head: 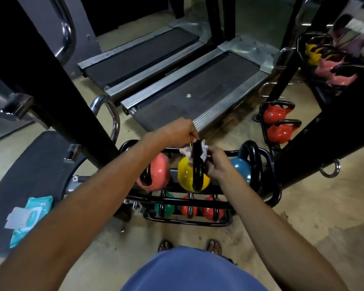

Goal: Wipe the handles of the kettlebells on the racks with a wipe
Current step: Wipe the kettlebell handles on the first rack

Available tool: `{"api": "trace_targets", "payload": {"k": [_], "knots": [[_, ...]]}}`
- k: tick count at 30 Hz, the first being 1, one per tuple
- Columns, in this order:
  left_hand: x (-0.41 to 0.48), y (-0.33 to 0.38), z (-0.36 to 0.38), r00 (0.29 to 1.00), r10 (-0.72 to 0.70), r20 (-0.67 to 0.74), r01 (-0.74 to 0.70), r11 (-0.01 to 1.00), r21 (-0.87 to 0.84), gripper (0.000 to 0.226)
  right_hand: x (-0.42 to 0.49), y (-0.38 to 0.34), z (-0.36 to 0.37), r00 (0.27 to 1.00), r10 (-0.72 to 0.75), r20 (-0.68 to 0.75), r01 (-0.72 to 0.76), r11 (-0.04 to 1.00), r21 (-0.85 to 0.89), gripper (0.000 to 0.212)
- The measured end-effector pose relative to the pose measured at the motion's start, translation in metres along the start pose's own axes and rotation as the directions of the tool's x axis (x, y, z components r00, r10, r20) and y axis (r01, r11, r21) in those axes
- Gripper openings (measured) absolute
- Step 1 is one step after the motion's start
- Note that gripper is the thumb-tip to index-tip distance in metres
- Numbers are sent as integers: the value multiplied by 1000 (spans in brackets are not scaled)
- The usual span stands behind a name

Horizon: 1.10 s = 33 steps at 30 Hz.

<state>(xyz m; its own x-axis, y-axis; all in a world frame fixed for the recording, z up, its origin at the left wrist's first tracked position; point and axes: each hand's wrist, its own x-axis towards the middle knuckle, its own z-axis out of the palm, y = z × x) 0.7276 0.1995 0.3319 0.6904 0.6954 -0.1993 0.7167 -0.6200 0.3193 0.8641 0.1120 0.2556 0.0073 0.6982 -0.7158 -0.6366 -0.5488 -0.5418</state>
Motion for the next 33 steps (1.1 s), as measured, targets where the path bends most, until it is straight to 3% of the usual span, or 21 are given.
{"api": "trace_targets", "payload": {"k": [4,6,7,9,11,12,14,15,17,19,21,24,26,30,33], "knots": [[0,-1,2,1000,8,-16,-9,1000,-20,26,-19,24,-18,987,-158,-34,150,975,-164,16],[0,2,2,999,15,-32,-16,1000,-10,27,-19,20,-12,920,-380,-95,341,896,-284,7],[-1,3,2,999,13,-36,-14,1000,-10,28,-18,20,-10,852,-516,-89,438,795,-419,11],[1,2,2,999,5,-32,-6,1000,-24,28,-29,29,-10,694,-719,38,532,477,-700,24],[2,0,3,1000,-2,-25,1,999,-32,27,-48,50,-16,534,-808,249,558,115,-822,8],[2,-1,4,1000,-3,-23,3,1000,-28,25,-57,61,-21,461,-797,390,558,-82,-826,12],[3,-1,6,1000,0,-20,0,1000,-14,19,-58,73,-36,348,-625,698,536,-479,-696,28],[3,-1,8,1000,4,-19,-5,1000,-10,19,-54,70,-40,322,-506,800,492,-632,-598,26],[1,2,9,1000,17,-19,-17,1000,18,29,-48,61,-32,397,-344,851,361,-794,-489,20],[-1,3,11,999,33,-21,-32,998,56,34,-47,53,-17,471,-247,847,294,-861,-414,17],[-3,3,13,999,43,-26,-41,997,73,35,-50,51,-14,490,-117,864,286,-915,-286,17],[-8,4,17,999,28,-42,-26,998,51,40,-60,54,-35,453,57,890,299,-950,-91,31],[-11,3,24,998,13,-67,-13,1000,13,40,-64,57,-50,402,93,911,322,-945,-46,27],[-21,4,41,983,38,-181,-32,999,36,35,-76,62,-76,318,-8,948,363,-923,-130,17],[-25,17,44,961,81,-265,-51,992,116,40,-87,48,-88,233,-251,940,393,-860,-327,12]]}}
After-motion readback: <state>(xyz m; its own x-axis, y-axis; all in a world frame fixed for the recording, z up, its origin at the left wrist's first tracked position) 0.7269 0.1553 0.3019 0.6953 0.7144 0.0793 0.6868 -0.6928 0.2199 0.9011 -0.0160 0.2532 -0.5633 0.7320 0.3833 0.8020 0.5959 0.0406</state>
